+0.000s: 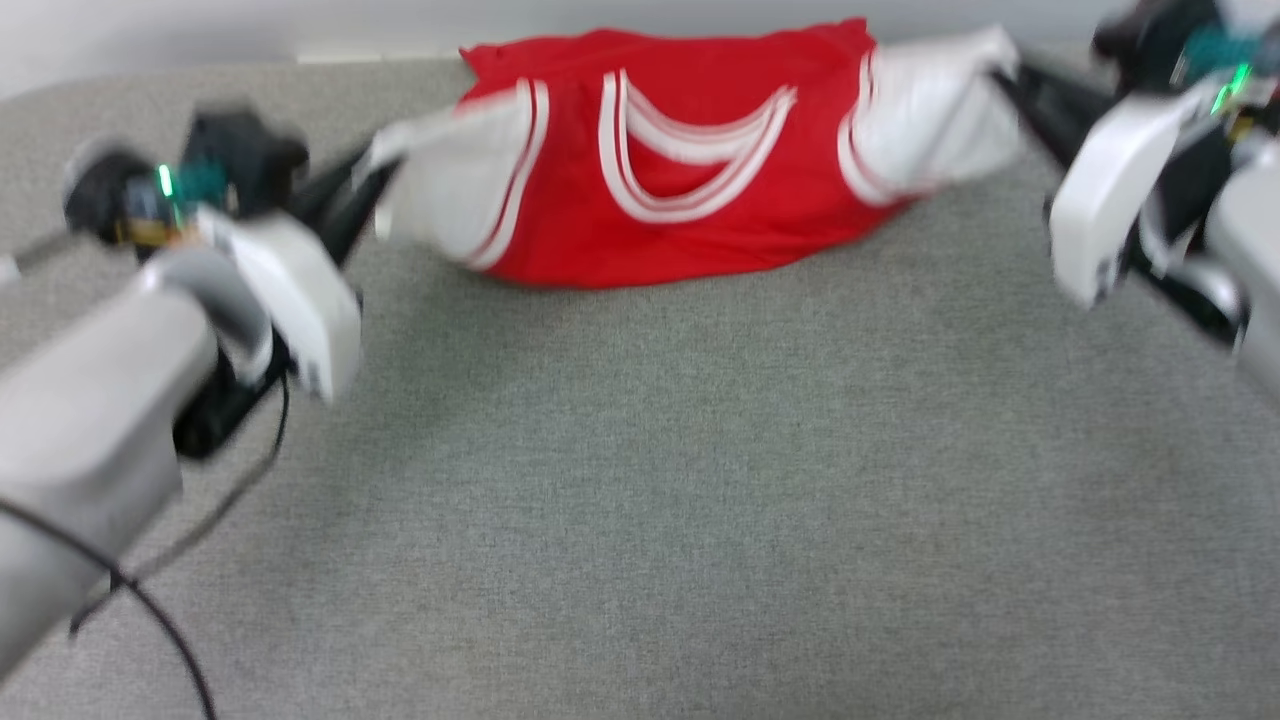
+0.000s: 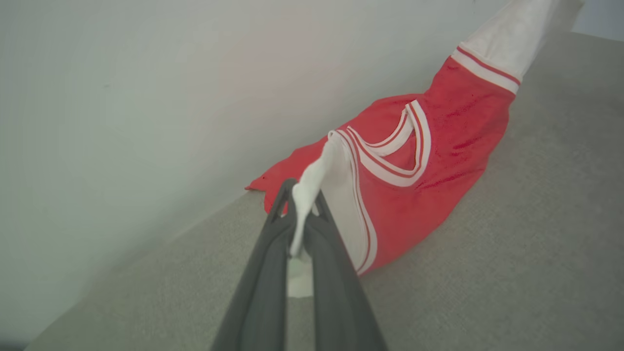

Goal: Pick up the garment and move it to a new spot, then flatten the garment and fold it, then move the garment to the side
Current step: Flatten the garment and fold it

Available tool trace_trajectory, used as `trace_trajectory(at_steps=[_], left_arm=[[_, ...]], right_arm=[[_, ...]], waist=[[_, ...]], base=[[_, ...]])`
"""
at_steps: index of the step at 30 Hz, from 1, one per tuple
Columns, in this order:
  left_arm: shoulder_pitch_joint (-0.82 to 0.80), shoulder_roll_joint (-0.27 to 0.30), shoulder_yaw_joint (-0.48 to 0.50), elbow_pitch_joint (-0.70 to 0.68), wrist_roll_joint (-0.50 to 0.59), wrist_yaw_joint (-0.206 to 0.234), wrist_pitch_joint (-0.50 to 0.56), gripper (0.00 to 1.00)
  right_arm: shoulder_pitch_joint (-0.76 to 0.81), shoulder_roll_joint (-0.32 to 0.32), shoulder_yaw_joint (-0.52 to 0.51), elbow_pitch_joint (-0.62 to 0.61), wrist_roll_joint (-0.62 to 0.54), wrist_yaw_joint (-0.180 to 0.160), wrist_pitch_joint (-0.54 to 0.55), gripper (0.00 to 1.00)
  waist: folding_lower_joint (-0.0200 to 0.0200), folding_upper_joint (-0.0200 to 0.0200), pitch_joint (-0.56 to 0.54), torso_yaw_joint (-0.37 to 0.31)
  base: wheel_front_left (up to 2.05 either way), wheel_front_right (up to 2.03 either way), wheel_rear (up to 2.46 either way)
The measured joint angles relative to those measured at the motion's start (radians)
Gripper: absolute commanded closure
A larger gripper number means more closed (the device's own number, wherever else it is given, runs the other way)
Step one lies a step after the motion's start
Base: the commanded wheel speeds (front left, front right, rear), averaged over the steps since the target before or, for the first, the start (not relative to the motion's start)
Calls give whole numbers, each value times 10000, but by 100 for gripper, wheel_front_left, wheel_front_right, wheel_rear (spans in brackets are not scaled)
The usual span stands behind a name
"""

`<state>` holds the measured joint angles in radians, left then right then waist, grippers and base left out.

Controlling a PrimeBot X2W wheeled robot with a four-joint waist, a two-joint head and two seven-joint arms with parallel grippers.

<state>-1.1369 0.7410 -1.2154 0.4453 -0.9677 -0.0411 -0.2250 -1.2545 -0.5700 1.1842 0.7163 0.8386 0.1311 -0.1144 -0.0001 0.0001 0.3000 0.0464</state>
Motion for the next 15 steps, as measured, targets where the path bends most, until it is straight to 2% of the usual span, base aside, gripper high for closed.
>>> trace_trajectory(at_steps=[9,15], left_arm=[[3769,993,-203,-1868,-899,1325,-267,100],[5520,1536,-144,-2608,-1409,1900,-347,100]], right_arm=[[3008,-965,606,-786,840,0,-355,100],[4623,-1659,564,-846,1172,0,-717,100]], waist=[[-1,0,-1119,-148],[-1,0,-1741,-233]], base=[[0,0,0],[0,0,0]])
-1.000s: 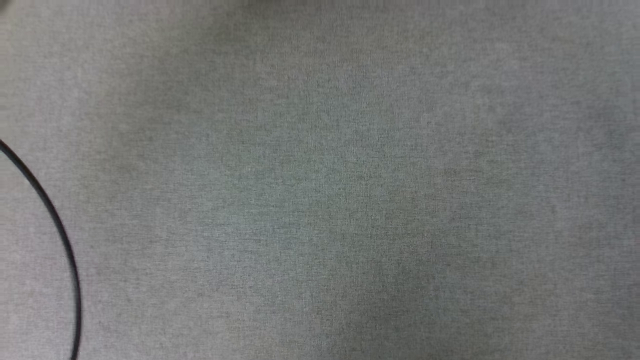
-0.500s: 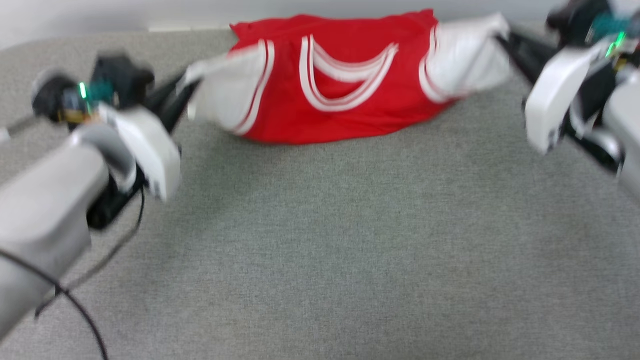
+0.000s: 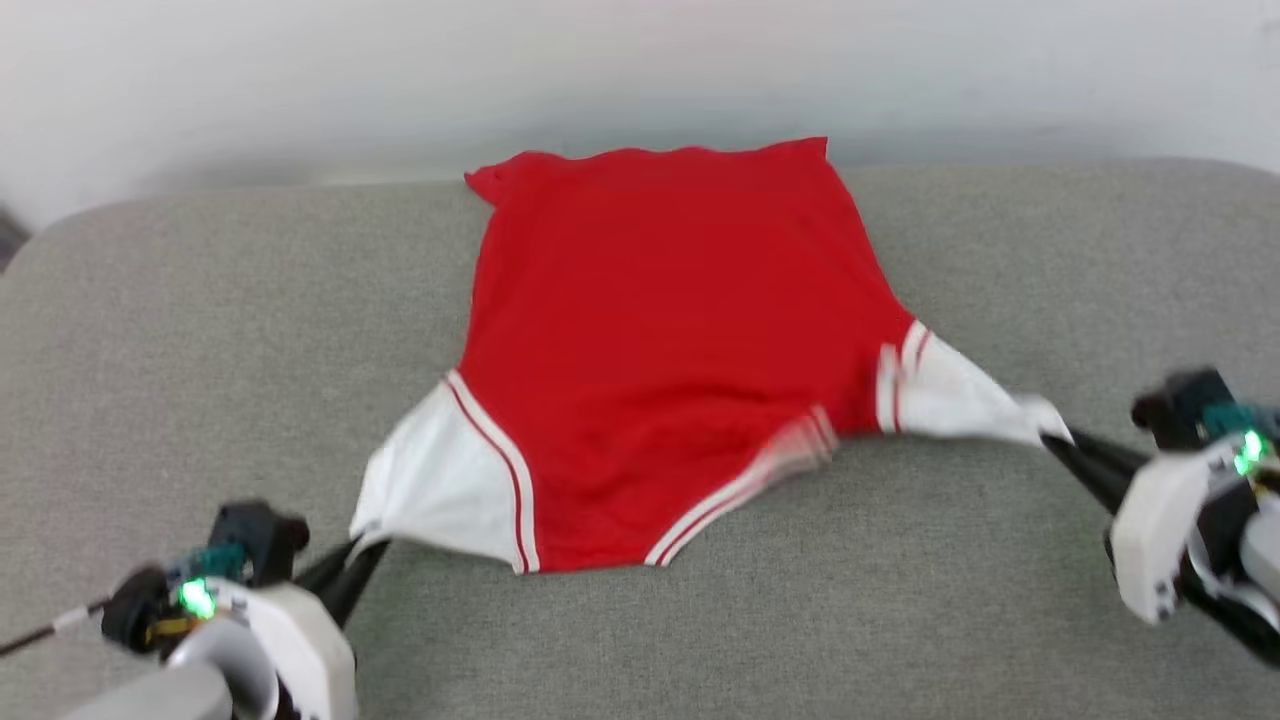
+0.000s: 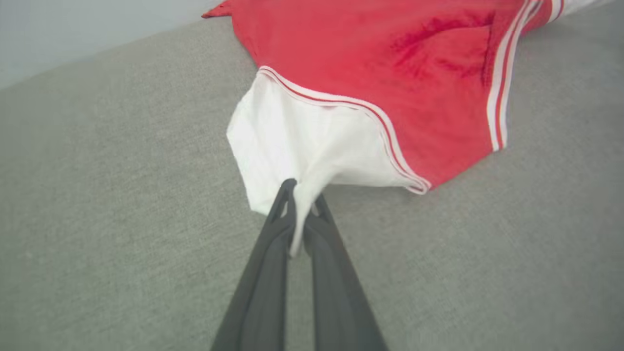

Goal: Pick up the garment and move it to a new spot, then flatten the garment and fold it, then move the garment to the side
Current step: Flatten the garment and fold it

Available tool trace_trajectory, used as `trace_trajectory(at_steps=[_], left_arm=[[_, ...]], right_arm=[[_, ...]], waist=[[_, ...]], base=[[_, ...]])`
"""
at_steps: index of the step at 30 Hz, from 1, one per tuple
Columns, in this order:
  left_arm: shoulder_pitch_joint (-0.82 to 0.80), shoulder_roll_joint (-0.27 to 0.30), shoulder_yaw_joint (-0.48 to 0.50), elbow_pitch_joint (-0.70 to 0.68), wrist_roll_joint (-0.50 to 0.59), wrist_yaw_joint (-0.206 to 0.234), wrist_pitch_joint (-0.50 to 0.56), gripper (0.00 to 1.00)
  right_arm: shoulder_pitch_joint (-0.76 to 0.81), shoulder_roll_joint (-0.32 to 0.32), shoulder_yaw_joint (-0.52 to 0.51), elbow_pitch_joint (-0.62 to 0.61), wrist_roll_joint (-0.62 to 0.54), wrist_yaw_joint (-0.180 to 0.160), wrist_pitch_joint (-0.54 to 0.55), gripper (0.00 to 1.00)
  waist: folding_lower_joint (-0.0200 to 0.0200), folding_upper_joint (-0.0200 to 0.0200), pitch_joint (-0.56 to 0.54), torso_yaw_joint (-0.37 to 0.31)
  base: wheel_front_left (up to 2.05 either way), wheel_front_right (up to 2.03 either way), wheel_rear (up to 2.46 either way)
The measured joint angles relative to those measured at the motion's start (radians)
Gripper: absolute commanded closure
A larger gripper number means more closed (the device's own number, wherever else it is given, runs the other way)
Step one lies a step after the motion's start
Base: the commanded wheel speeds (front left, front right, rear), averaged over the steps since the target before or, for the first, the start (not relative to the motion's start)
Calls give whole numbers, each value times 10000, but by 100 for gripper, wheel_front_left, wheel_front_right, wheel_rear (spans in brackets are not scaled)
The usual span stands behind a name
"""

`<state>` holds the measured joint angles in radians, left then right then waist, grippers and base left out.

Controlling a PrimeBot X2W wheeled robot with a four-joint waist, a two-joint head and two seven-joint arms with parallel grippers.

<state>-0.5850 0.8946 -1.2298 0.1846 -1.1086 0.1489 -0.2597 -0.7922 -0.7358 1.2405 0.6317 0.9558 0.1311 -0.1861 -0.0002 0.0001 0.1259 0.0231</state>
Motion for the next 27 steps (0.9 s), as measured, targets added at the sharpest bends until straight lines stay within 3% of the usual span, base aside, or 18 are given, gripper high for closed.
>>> trace_trajectory(at_steps=[9,16,23,24,25,26,27], left_arm=[[2012,627,2,-901,-573,826,-4,100],[3119,1003,6,-1358,-767,1340,-17,100],[3791,993,472,-1766,-711,1649,-19,100],[3817,965,560,-1825,-658,1695,-19,100],[3820,932,656,-1885,-585,1724,-19,100],[3820,876,807,-1967,-520,1733,-19,100],[3820,771,1047,-2069,-522,1755,-19,100]], right_arm=[[2397,-796,-282,-213,132,2,-332,100],[4301,-1421,-527,-1241,215,2,-107,100],[5573,-1785,-1214,-2073,259,2,573,100],[5573,-1783,-1404,-2117,140,4,596,86],[5565,-1774,-1622,-2146,35,4,662,29],[5554,-1764,-1835,-2173,-71,4,731,0],[5528,-1743,-2057,-2245,-167,2,784,0]], waist=[[-1,-1,-704,-55],[0,-1,-996,-65],[0,0,-882,-30],[0,0,-832,-36],[0,0,-781,-42],[0,0,-730,-43],[0,0,-675,-41]], base=[[0,0,0],[0,0,0],[0,0,0],[0,0,0],[0,0,0],[0,0,0],[0,0,0]])
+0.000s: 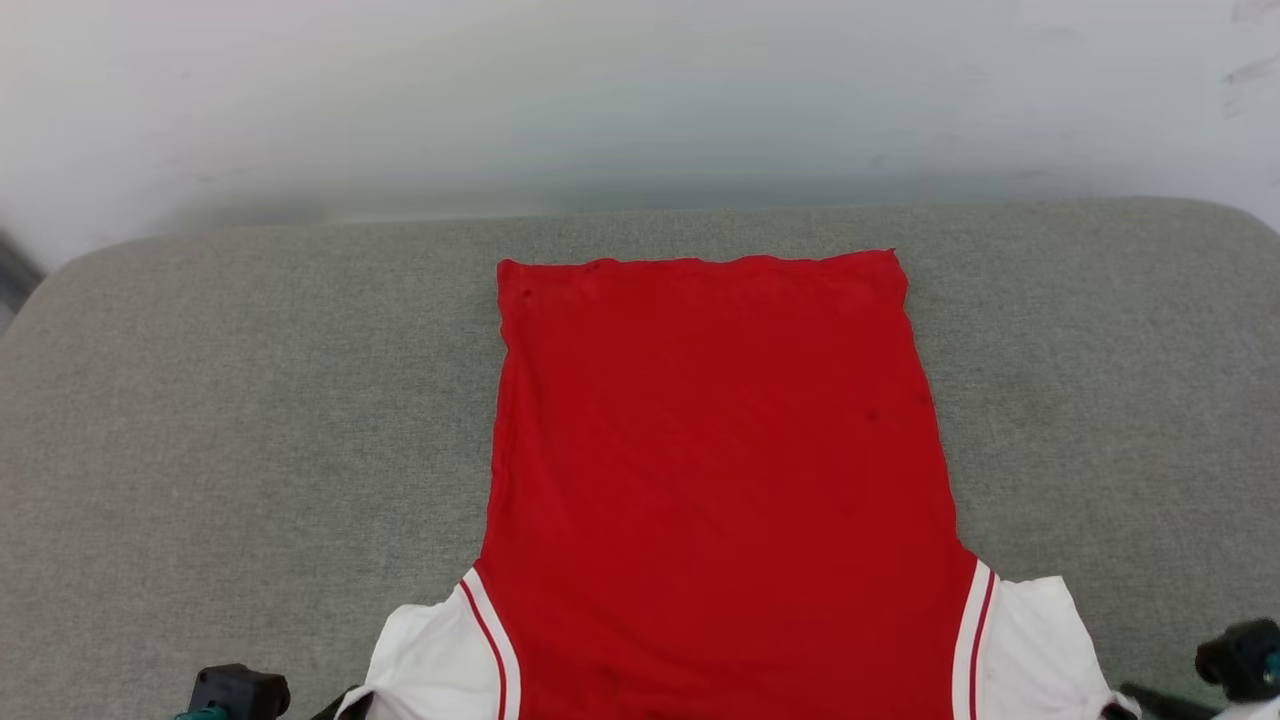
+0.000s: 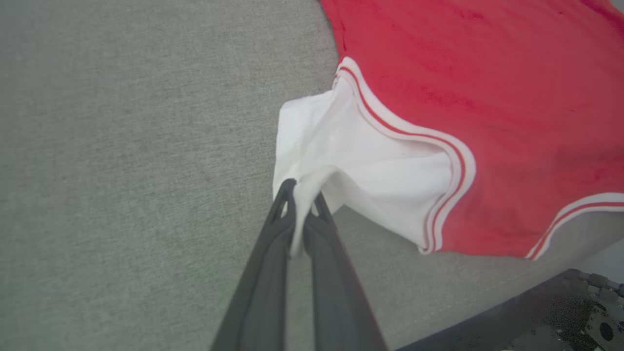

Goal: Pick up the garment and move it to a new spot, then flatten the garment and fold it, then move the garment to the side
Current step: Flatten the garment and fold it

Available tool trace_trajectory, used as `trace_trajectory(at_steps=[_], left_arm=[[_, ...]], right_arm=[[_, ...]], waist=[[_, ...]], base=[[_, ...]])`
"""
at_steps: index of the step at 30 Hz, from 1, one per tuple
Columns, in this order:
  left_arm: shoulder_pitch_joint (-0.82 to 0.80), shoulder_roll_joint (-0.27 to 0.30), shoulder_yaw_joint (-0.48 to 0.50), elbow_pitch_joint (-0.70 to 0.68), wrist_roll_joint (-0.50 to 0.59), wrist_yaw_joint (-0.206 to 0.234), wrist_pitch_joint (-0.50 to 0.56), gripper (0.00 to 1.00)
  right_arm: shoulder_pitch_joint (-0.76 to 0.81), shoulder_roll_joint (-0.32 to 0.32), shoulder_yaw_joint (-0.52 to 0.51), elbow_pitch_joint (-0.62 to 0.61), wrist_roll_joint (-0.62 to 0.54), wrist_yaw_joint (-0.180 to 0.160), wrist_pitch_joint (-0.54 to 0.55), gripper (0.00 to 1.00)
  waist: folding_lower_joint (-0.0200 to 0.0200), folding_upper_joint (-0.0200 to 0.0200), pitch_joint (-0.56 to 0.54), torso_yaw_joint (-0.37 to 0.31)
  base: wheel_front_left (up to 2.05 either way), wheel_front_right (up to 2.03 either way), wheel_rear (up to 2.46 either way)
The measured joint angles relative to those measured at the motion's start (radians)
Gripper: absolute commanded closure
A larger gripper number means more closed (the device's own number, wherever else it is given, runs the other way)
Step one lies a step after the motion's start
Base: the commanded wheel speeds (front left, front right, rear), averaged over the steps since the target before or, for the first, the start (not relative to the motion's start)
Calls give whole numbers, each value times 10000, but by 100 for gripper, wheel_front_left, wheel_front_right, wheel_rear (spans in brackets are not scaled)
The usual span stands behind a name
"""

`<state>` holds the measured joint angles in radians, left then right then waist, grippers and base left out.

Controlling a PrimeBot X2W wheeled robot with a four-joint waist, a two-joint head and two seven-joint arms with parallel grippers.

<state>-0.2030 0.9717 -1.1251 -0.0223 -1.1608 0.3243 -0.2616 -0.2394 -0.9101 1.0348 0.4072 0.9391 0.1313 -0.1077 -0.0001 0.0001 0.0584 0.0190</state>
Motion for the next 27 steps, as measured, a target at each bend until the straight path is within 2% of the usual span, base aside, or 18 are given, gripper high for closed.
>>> trace_trajectory(at_steps=[3,8,14,17,20,27], left_arm=[[-44,-84,299,-209,378,71,-13,100],[-303,-88,520,-635,1058,357,-12,100],[-880,-123,763,-1266,1816,729,-12,100],[-1158,-272,970,-1534,2123,903,-13,100],[-1421,-481,995,-1695,2470,1014,-12,100],[-1848,-1058,1193,-1916,2995,1162,-13,100]], right_arm=[[-313,-35,-853,-318,-196,2,259,0],[-1941,-451,-3141,-1014,-570,-2,460,0],[-4003,-385,-4984,-1824,-1241,0,1779,0],[-5317,-77,-5250,-2067,-1829,0,2903,0],[-6517,278,-5079,-2019,-1871,-2,4571,0],[-9067,623,-4031,-1053,-1127,0,9710,0]], waist=[[0,0,199,10],[1,0,700,33],[2,0,1533,287],[3,0,2048,480],[3,0,2575,725],[5,0,3724,1396]], base=[[0,0,0],[0,0,0],[0,0,0],[0,0,0],[0,0,0],[0,0,0]])
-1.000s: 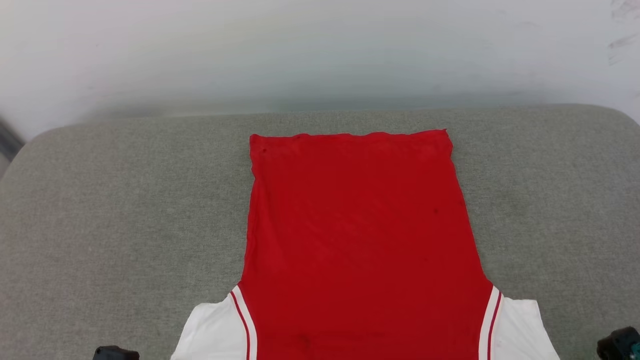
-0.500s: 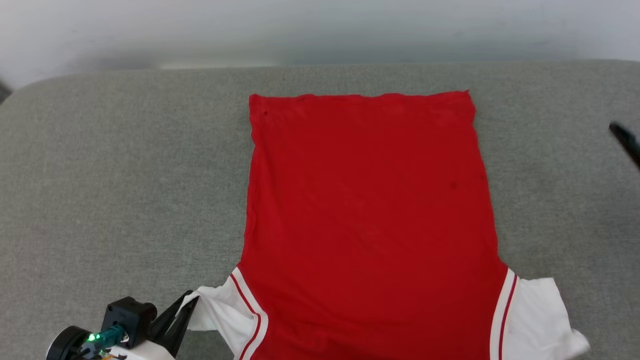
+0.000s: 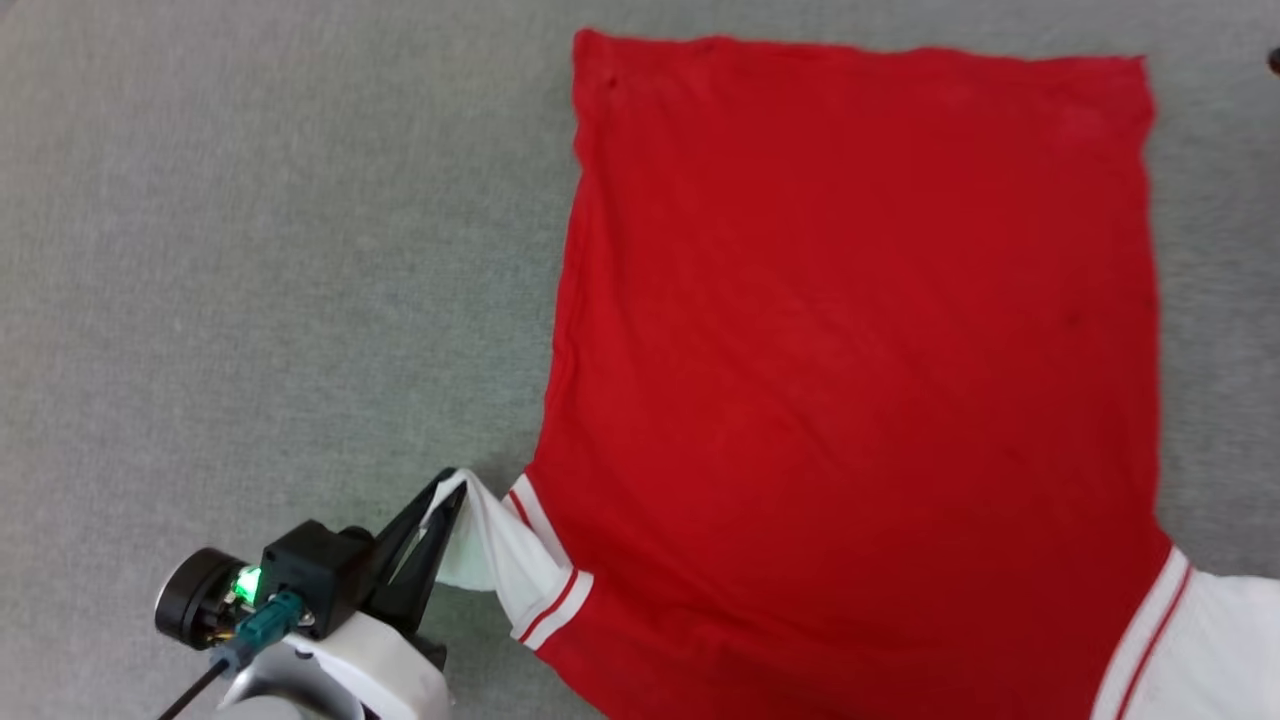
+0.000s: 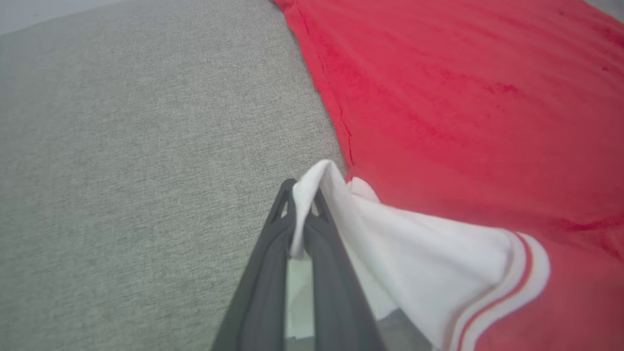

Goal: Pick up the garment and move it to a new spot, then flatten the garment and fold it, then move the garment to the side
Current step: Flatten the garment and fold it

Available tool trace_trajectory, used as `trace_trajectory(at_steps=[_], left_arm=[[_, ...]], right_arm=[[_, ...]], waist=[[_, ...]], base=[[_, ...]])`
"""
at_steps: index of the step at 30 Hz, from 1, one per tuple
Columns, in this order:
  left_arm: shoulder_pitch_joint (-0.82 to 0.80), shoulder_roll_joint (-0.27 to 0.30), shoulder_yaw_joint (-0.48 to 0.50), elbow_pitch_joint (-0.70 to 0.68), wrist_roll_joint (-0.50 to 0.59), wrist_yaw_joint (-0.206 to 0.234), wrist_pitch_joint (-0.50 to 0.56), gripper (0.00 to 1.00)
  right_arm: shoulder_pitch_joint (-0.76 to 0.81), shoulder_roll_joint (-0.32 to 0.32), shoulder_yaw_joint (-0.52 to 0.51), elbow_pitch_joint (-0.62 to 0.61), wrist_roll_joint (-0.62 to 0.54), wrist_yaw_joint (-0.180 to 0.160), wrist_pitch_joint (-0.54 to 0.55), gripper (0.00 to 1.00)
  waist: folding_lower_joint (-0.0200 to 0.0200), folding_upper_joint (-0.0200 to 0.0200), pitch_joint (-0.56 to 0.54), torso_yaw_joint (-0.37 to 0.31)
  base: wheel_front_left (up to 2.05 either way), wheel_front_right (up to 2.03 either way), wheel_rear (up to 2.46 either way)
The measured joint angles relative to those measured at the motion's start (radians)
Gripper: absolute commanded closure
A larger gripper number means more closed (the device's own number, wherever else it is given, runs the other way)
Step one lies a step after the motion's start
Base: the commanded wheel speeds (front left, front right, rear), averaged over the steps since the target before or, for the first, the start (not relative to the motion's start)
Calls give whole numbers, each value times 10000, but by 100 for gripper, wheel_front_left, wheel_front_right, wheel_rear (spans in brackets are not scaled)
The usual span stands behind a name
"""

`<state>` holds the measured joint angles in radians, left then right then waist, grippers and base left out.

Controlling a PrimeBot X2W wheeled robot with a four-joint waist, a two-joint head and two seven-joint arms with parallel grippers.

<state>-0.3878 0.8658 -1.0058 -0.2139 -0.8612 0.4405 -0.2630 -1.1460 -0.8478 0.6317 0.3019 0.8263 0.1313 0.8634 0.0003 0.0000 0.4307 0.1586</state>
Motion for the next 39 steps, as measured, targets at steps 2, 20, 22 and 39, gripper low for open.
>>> trace_trajectory(at_steps=[2,20,22,39], left_arm=[[-114,-111,15,19,186,-6,0,100],[-740,-1210,194,165,1304,-268,0,100],[-733,-1216,213,257,1358,-268,0,100],[496,-853,625,374,1093,-46,0,100]], right_arm=[[-503,104,173,414,25,0,1177,0],[-1024,1233,-1005,2640,-775,-2,3060,40],[-971,1214,-1012,2522,-882,-2,2964,100],[492,-989,550,-826,614,-2,2454,100]], waist=[[0,0,305,195],[-4,0,2132,1565],[-4,0,2096,1555],[-4,0,140,740]], base=[[0,0,0],[0,0,0],[0,0,0],[0,0,0]])
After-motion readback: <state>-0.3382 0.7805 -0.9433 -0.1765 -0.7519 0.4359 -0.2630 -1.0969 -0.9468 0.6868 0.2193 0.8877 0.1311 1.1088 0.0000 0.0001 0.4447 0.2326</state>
